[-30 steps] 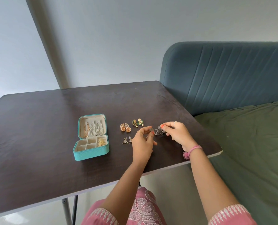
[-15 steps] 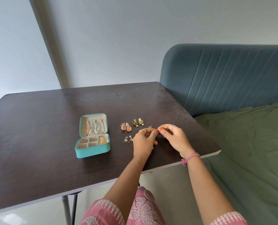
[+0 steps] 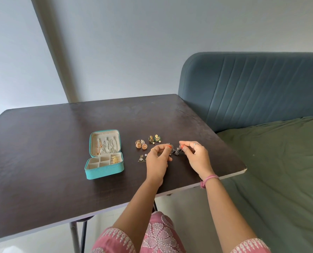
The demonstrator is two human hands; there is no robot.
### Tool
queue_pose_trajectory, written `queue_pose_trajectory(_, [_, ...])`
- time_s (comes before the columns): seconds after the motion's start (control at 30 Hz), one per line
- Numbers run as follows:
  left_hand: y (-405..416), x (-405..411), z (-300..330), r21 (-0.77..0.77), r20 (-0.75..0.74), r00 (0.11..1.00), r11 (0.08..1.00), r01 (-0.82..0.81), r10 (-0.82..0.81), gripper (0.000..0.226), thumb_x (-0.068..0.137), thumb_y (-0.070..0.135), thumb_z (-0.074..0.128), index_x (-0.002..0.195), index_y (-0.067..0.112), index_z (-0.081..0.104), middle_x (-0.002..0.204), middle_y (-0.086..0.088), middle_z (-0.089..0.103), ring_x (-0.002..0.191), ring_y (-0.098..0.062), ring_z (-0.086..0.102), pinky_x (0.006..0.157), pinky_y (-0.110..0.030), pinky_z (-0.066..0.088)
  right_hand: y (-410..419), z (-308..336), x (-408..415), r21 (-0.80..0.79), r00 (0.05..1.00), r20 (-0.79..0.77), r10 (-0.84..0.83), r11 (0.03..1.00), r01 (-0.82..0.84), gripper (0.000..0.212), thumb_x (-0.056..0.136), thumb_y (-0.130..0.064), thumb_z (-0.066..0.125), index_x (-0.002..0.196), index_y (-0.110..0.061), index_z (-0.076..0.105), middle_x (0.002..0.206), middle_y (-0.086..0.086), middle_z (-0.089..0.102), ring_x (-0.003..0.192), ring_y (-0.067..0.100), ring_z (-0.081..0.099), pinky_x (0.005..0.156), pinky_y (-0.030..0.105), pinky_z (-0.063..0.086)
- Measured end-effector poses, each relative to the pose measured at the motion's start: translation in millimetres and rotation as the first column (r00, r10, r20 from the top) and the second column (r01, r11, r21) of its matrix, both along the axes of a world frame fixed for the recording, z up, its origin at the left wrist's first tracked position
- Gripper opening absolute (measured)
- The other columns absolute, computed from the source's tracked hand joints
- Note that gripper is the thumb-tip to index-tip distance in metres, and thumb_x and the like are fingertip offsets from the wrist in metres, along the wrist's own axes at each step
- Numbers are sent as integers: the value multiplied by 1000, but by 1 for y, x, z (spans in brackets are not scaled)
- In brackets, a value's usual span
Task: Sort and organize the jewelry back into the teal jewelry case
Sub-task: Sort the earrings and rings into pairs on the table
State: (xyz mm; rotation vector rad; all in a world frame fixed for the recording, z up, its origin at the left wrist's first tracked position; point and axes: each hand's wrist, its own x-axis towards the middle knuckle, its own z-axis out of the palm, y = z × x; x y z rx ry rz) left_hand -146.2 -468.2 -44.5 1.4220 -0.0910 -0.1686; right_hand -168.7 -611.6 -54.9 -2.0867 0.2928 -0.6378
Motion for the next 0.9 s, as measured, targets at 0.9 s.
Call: queue_pose_trajectory(0.9, [5, -3, 2, -93, 53, 995, 991, 94, -89, 14, 93, 18, 60, 100, 9, 68, 73, 4, 62, 56, -3, 46, 49, -16, 37, 15, 29, -13, 244, 964, -16, 267, 936, -255, 12, 88, -16, 66, 95, -25, 71, 87, -6, 72, 77, 3, 64, 60, 15, 49])
